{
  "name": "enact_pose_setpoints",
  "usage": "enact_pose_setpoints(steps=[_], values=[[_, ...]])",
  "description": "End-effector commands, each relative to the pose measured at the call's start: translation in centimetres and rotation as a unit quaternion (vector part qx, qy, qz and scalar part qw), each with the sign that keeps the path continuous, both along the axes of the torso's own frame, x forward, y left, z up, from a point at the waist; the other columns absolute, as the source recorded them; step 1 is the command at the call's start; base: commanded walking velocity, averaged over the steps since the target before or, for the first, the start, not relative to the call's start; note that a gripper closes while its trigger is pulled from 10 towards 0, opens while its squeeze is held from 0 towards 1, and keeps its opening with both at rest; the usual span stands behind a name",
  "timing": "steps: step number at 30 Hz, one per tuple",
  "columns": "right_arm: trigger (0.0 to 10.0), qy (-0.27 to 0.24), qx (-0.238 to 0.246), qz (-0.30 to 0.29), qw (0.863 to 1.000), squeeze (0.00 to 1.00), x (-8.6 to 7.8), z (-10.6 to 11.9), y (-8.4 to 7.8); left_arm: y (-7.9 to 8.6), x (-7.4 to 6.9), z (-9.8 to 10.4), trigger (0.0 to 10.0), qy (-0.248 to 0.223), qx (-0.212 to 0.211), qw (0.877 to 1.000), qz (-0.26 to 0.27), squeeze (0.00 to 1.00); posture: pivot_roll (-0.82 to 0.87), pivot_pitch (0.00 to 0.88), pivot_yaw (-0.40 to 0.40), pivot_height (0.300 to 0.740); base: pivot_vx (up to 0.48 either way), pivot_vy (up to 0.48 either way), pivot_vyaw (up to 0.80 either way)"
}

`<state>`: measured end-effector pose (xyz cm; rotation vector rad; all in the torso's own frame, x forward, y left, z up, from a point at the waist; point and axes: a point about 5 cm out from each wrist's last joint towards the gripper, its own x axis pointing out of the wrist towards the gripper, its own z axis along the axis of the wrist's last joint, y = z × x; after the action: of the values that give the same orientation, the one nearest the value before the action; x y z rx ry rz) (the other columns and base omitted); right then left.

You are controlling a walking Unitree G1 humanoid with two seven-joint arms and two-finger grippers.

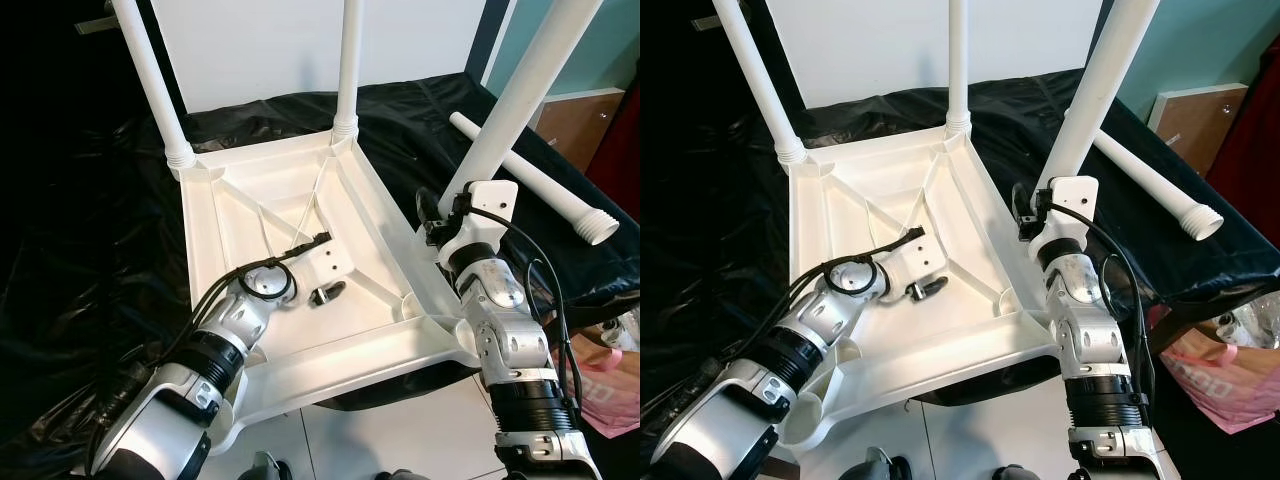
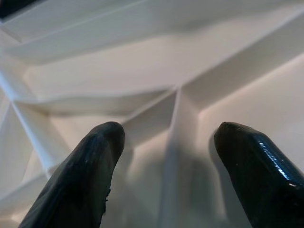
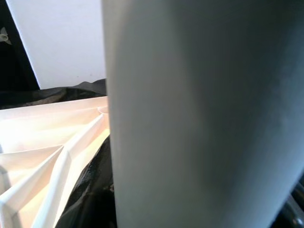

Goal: Building children table

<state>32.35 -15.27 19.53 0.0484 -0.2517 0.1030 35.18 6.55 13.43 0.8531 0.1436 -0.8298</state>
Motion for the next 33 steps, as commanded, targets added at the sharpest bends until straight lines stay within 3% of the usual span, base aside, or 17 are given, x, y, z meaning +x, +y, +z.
enact_pose_setpoints(steps=[1,11,16,26,29,30,33], values=[[10.0,-0.009,0.006,-0.002,1.0,0.0,-0.1,0.3,-0.1,1.6,1.3,0.9,10.0,-0.135,-0.016,0.982,0.133,0.0,-0.04,0.095,0.01,0.74,0.0,0.0,0.0],[10.0,-0.015,0.013,0.006,1.0,0.0,-0.2,0.4,0.3,5.0,4.4,3.1,10.0,-0.181,-0.001,0.956,0.232,0.0,-0.04,0.091,0.005,0.74,0.0,0.0,0.0],[10.0,-0.017,0.014,0.014,1.0,0.0,-0.2,0.5,0.5,5.5,5.0,4.2,10.0,-0.208,0.009,0.946,0.248,0.0,-0.04,0.089,0.002,0.74,0.0,0.0,0.0],[10.0,-0.013,0.014,0.026,0.999,0.0,-0.5,0.2,0.7,5.8,5.3,5.1,10.0,-0.227,-0.008,0.94,0.253,0.0,-0.05,0.087,0.007,0.74,0.0,0.0,0.0],[10.0,-0.008,0.011,0.04,0.999,0.0,-1.1,-0.3,1.0,4.8,4.6,4.9,10.0,-0.204,-0.071,0.951,0.221,0.0,-0.05,0.089,0.01,0.74,0.0,0.0,0.0],[10.0,-0.008,0.011,0.04,0.999,0.0,-1.1,-0.3,1.0,4.8,4.6,4.9,10.0,-0.204,-0.071,0.951,0.221,0.0,-0.05,0.089,0.01,0.74,0.0,0.0,0.0],[10.0,-0.005,0.008,0.051,0.999,0.0,-1.9,-0.6,0.9,2.7,2.6,5.3,10.0,-0.159,-0.177,0.962,0.135,0.0,-0.04,0.092,0.002,0.74,0.0,0.0,0.0]])
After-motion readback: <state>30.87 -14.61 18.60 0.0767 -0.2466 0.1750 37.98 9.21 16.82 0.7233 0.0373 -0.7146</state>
